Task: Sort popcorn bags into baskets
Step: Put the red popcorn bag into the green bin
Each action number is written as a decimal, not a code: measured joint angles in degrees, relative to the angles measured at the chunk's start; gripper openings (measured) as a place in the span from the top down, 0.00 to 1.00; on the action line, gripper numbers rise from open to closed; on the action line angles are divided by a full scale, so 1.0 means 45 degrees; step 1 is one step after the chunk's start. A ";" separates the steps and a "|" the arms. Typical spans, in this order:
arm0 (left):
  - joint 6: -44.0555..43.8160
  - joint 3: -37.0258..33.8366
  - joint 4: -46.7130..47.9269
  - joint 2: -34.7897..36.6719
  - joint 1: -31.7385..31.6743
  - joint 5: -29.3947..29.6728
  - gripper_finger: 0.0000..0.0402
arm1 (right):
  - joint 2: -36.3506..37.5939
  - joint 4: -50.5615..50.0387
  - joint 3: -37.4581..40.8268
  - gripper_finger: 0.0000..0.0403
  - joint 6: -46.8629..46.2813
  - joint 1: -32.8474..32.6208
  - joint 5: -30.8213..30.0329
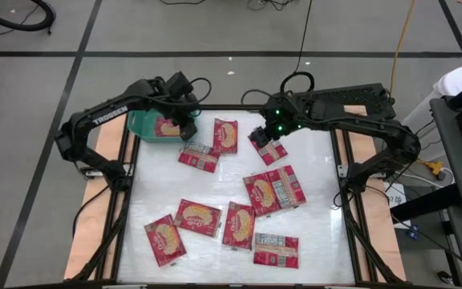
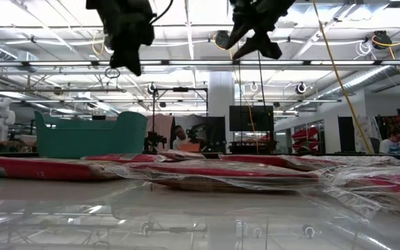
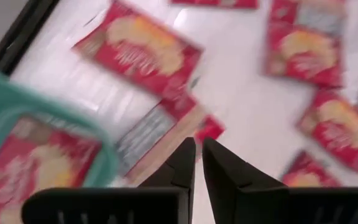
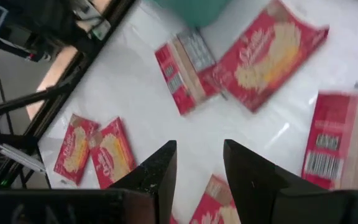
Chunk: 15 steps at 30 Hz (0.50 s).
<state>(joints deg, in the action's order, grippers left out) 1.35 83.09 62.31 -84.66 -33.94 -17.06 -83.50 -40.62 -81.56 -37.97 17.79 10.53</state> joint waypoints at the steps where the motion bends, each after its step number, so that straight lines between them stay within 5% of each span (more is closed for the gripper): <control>1: -0.0233 0.0000 -0.0218 0.0034 0.0208 -0.0125 0.92 | 0.0000 -0.0097 0.0117 0.69 -0.0074 -0.0063 0.0009; 8: -0.0905 0.0000 -0.1851 -0.0077 0.1465 -0.0218 0.84 | 0.0005 -0.0792 0.0731 0.69 -0.0025 -0.0382 0.0073; 15: -0.1801 -0.0005 -0.2718 -0.0107 0.2205 0.0813 0.68 | 0.0010 -0.0837 0.1235 0.69 0.2430 -0.0119 0.0626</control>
<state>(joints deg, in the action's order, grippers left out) -6.76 83.07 50.08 -85.14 -24.02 -13.40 -83.46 -44.39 -76.01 -27.04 17.25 13.34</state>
